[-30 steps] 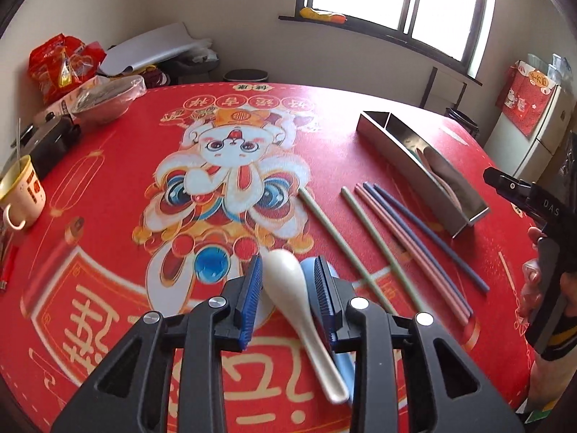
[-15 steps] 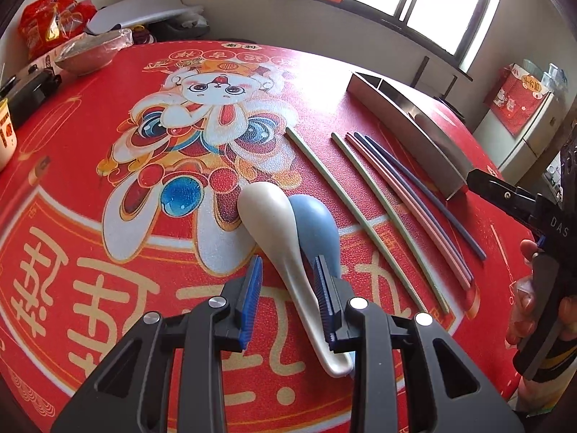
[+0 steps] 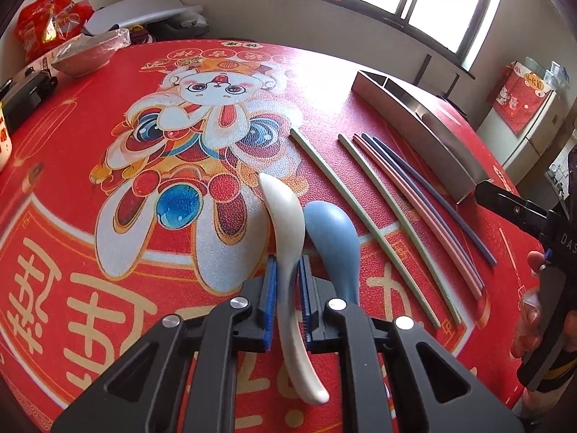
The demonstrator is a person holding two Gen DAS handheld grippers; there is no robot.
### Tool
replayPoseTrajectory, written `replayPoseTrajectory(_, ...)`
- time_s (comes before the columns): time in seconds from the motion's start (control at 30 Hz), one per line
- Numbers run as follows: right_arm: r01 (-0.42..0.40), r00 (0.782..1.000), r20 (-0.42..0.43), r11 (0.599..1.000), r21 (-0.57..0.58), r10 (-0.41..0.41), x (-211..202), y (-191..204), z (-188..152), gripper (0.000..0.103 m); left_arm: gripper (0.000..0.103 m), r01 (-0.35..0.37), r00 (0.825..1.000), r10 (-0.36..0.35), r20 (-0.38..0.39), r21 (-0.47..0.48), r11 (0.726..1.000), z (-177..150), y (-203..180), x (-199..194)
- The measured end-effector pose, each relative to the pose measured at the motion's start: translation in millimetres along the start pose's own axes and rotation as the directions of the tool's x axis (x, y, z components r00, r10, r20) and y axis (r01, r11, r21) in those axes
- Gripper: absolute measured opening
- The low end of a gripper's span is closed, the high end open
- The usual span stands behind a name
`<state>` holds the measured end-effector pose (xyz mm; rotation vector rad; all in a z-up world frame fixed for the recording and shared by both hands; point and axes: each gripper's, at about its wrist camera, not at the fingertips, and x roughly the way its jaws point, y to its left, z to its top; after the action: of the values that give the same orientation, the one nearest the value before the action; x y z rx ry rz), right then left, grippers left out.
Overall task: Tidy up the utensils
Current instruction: 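Grasp the white spoon with the left tool and lift it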
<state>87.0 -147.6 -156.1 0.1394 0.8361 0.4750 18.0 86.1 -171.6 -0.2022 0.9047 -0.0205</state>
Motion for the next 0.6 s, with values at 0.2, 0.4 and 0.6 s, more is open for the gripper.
replayPoseTrajectory(0.2, -0.004, 1.0, 0.0, 1.0, 0.004, 0.004, 0, -1, -1, 0.087, 0.006, -0.036, 0.999, 0.037, -0.005, 0.083, 0.996, -4, -8, -8)
replayPoseTrajectory(0.4, -0.051, 0.999, -0.005, 0.999, 0.002, 0.051, 2, 2, -3, 0.087, 0.008, -0.057, 0.998, 0.058, -0.013, 0.101, 0.993, -16, -6, -6)
replayPoseTrajectory(0.6, -0.066, 0.998, -0.014, 0.998, -0.011, 0.066, 6, 9, -6, 0.087, 0.008, -0.059, 0.998, 0.06, -0.001, 0.122, 0.991, -15, -5, -4)
